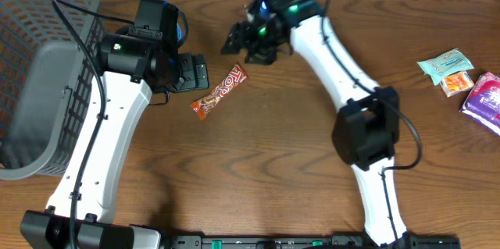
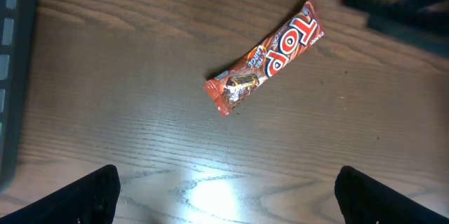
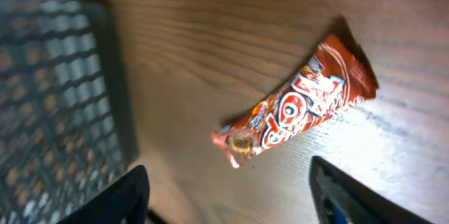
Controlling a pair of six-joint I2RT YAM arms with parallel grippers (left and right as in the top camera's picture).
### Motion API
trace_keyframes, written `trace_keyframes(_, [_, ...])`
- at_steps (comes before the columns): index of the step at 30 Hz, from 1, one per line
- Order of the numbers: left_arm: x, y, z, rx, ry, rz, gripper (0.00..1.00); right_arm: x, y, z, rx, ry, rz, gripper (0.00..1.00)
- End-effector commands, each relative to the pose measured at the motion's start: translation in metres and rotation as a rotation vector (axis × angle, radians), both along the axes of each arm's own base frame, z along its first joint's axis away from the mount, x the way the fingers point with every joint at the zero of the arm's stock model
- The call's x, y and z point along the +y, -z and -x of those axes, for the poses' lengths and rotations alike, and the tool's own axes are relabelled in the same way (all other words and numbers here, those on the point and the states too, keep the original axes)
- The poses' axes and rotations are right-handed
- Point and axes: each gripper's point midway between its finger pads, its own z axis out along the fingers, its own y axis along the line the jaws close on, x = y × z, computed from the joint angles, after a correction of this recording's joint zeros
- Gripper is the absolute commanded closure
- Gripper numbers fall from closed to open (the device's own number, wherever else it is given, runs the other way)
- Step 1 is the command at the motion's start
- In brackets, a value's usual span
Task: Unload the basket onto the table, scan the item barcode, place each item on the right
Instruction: 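Carry the green pack to the right side and set it down, then move the right gripper to the red Top bar and grasp it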
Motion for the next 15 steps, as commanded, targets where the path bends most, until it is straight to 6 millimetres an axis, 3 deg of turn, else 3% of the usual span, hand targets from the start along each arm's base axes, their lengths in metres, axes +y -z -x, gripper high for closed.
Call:
trace_keyframes(1, [0.003, 0.003, 0.001, 0.010, -0.012, -0.009, 0.02, 0.000, 0.018, -0.002, 0.052, 0.173, 0.117, 0.33])
trace_keyframes(9, [0.003, 0.003, 0.001, 0.010, -0.012, -0.009, 0.02, 0.017, 0.043, 0.013, 0.064, 0.319, 0.233, 0.32])
trace_keyframes(15, [0.003, 0.003, 0.001, 0.010, -0.012, -0.009, 0.02, 0.030, 0.073, 0.031, 0.116, 0.351, 0.235, 0.31])
